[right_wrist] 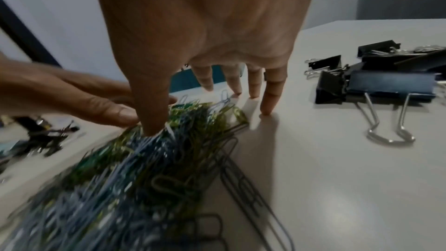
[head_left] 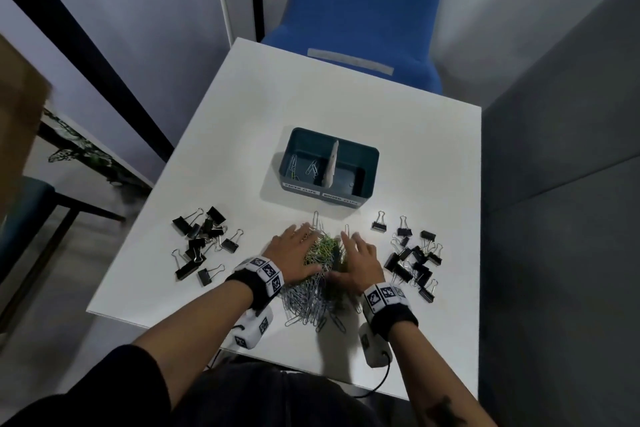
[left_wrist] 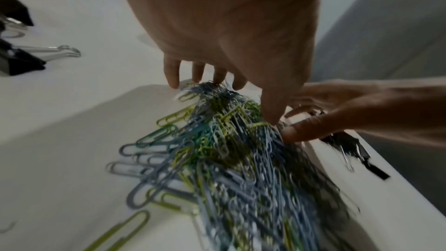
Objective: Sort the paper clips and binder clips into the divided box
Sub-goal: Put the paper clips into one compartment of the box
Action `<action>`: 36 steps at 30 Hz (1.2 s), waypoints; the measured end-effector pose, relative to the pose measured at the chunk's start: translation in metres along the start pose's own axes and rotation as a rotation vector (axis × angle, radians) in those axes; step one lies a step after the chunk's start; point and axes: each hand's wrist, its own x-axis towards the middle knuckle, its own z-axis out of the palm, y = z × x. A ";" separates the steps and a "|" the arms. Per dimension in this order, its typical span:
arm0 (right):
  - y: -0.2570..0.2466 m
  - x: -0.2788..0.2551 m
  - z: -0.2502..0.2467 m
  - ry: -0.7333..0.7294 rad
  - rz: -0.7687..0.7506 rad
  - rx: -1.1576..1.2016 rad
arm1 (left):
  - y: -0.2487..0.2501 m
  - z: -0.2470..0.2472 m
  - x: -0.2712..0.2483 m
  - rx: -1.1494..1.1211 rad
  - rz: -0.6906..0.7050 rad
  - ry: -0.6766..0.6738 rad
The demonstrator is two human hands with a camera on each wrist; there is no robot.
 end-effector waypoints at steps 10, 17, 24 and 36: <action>-0.014 -0.007 0.026 0.095 -0.104 0.072 | 0.006 0.011 -0.009 -0.123 0.103 0.230; -0.010 -0.008 0.008 0.174 -0.006 0.246 | 0.007 0.004 -0.012 -0.310 0.091 0.304; 0.000 -0.023 -0.012 0.215 -0.070 0.247 | 0.006 -0.026 -0.027 -0.527 0.091 0.433; -0.020 -0.035 -0.074 0.312 -0.181 0.268 | 0.004 -0.174 0.010 -0.491 0.122 0.787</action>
